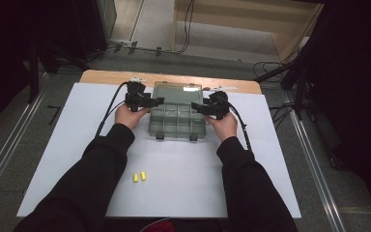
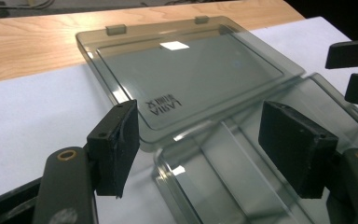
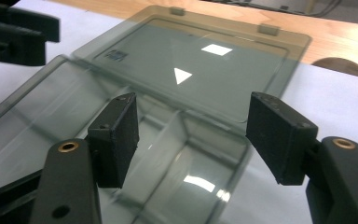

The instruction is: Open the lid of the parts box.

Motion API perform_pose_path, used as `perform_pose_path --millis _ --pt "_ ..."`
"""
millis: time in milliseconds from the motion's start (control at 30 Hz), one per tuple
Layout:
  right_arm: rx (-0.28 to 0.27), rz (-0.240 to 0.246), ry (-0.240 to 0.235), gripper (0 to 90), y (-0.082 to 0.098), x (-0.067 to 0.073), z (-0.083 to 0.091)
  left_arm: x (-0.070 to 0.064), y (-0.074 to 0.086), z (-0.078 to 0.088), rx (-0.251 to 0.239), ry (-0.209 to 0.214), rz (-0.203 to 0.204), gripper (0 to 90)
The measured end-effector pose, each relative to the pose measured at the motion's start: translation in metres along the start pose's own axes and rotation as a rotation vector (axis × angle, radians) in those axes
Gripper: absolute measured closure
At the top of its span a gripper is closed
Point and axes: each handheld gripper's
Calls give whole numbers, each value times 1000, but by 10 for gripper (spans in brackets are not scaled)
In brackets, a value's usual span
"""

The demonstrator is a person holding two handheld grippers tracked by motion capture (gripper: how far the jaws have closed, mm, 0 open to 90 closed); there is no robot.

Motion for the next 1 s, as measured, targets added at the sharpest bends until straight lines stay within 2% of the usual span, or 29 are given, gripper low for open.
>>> perform_pose_path --millis 100,267,367,467,533,667,767,833,900,1000 --pt "12 21 -22 322 1 5 4 -2 0 6 19 16 -16 293" --pt "18 5 -67 321 3 12 10 -8 0 18 19 60 -18 293" --pt "19 13 -91 317 4 15 15 -10 1 25 23 76 -43 293" --pt "19 -9 -139 300 6 18 20 -11 4 30 31 89 -55 293" --pt "19 8 -160 285 9 20 24 -11 7 34 32 99 -44 293" --pt "23 22 -202 281 12 24 32 -12 13 42 38 113 -56 293" --pt "7 53 -202 281 13 29 39 -14 17 48 39 133 -58 293" --pt "-10 37 -221 281 14 29 43 -15 19 51 43 141 -59 292" --pt "-14 41 -227 281 14 31 45 -16 21 54 40 154 -67 292" --pt "-4 56 -232 281 18 36 49 -17 22 60 43 165 -55 267"
Point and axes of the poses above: each handheld gripper's, and its own axes: z roughly backward along the jaws, y roughly out of its underside, x roughly to its left, and after that the axes turned 13 degrees about -x, right-handed
